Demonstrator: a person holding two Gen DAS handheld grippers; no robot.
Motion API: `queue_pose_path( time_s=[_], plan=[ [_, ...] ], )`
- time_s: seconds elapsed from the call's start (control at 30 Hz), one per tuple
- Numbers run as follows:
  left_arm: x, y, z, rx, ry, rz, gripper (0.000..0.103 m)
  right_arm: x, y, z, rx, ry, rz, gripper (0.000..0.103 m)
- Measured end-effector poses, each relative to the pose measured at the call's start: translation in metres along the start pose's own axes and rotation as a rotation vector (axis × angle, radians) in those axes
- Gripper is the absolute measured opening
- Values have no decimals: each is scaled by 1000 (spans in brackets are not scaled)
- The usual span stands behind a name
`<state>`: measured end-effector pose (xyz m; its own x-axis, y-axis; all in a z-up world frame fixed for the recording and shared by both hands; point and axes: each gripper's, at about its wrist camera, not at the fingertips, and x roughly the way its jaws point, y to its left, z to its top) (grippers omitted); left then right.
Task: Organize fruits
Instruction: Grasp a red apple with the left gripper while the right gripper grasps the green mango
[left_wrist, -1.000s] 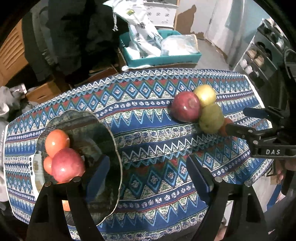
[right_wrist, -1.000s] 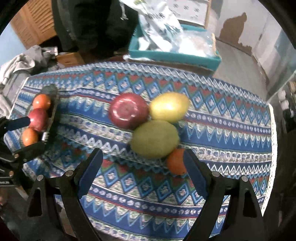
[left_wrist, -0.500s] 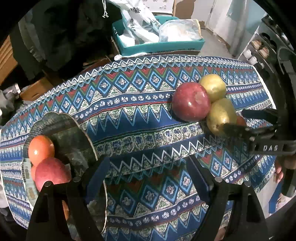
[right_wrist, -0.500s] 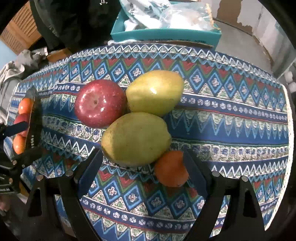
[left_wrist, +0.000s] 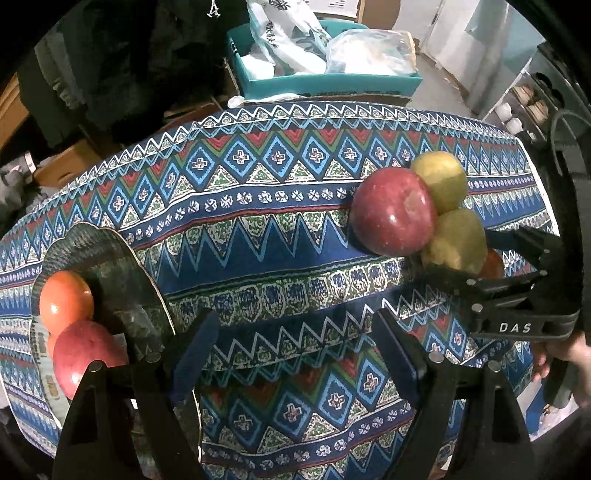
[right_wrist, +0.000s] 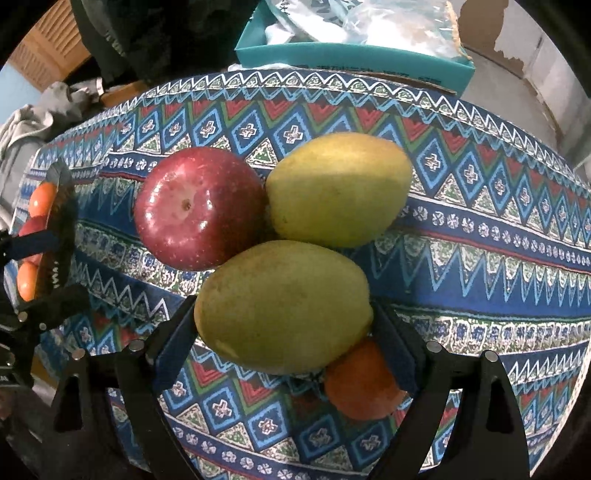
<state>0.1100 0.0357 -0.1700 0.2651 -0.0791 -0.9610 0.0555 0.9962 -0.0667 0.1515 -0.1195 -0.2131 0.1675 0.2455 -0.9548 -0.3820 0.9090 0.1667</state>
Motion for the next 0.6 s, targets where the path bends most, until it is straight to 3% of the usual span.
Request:
queue_pose_path(
  time_s=[0.27,0.6],
  plan=[
    [-1,-6,13,-21,-7,-29,86,-20,-13,-12,27,-68,41,87],
    [-5,-39,41,-12,-58,-104,86,-81,-58,-26,130,-217,-3,87]
  ],
)
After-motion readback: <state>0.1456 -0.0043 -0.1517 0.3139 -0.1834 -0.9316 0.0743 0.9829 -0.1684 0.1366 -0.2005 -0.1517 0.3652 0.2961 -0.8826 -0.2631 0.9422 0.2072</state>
